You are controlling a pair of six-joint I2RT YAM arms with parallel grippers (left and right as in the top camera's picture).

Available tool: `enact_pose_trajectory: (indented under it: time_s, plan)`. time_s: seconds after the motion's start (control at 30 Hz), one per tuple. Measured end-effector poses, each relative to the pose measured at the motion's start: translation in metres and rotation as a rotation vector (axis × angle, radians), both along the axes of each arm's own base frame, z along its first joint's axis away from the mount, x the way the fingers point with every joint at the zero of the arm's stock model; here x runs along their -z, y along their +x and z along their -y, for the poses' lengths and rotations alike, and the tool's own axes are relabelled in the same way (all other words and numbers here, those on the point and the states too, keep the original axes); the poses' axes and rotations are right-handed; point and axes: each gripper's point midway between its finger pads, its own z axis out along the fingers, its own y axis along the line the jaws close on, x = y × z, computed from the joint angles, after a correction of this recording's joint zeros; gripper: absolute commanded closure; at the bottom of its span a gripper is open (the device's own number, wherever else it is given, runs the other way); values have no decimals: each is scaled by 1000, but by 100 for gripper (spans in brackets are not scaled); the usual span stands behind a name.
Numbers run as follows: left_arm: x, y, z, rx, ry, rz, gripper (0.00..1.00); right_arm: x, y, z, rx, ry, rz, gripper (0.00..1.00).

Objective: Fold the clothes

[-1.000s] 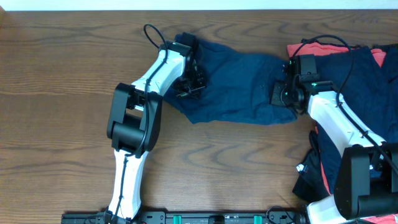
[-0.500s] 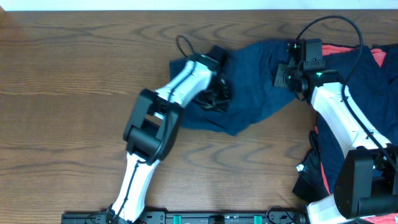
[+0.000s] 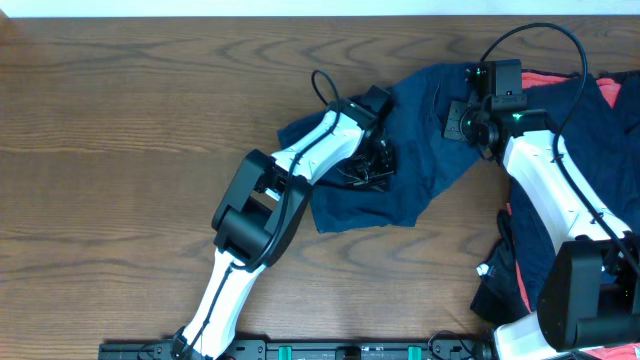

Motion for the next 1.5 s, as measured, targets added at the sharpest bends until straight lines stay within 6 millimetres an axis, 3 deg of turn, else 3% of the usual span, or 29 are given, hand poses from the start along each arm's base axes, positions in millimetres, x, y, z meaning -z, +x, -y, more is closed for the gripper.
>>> enact_pose_trajectory:
  time_s: [0.1, 0.23, 0.57, 0.67, 0.73, 0.9, 1.23, 1.5]
  plan:
    - [-4, 5, 2, -12, -32, 0, 48, 0, 0, 0, 0, 0, -1, 99]
    - [-8, 13, -1, -35, -58, -7, 40, 0, -1, 0, 0, 0, -3, 99]
    - [-9, 19, -6, -57, -59, -5, 39, 1, -1, 1, -12, -9, -4, 99]
    - [-10, 21, -5, -60, -64, 2, 29, 1, -1, 1, -16, -12, -3, 99]
    - [-13, 25, -3, -65, -73, 19, 25, 0, -1, 1, -17, -12, -2, 99]
    - [-14, 42, -4, -75, -51, 103, 27, 0, 0, 1, -19, -14, 2, 99]
    - [-23, 79, -40, -114, 136, 319, 27, 0, 0, 0, -25, -13, 0, 99]
    - [-35, 92, -52, -126, 190, 405, 21, 1, -1, 1, -27, -15, -4, 99]
